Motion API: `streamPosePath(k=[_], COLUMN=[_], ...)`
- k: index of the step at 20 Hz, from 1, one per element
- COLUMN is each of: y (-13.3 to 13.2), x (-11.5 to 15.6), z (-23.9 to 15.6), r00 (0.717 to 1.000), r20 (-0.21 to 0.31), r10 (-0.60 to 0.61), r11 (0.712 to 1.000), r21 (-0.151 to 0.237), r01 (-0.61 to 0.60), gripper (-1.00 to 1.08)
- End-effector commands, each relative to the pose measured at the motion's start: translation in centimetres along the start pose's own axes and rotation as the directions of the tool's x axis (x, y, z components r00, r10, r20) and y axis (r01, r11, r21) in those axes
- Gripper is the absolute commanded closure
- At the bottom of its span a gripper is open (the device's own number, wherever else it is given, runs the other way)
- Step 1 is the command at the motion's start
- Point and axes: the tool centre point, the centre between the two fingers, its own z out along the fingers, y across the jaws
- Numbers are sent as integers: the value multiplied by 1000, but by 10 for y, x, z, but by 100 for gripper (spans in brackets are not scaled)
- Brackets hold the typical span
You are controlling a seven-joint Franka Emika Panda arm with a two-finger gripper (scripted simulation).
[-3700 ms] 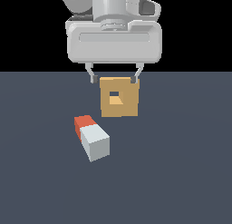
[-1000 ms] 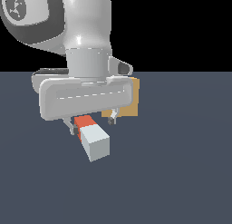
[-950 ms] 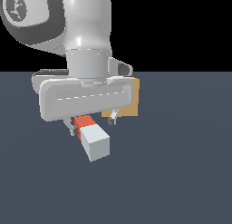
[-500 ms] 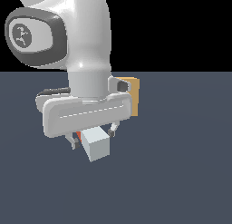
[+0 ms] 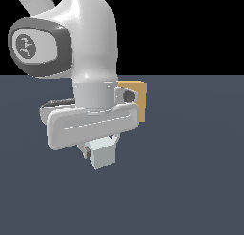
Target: Insert the peg into the horizontal hole in a box.
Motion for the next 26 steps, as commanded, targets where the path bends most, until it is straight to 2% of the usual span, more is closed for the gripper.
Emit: streamPosePath(k=[1,14,21,26], y=[0,8,28,51], x=[0,5,18,29], z=[1,-5,-18,-32], r00=[1000,999,992,976], r20=[0,0,-1,-1], r10=[0,35,123,217], r11=[1000,999,992,976], r21=[0,0,-1,-1], r01=[0,-35,-123,-217], gripper=[108,108,108,108])
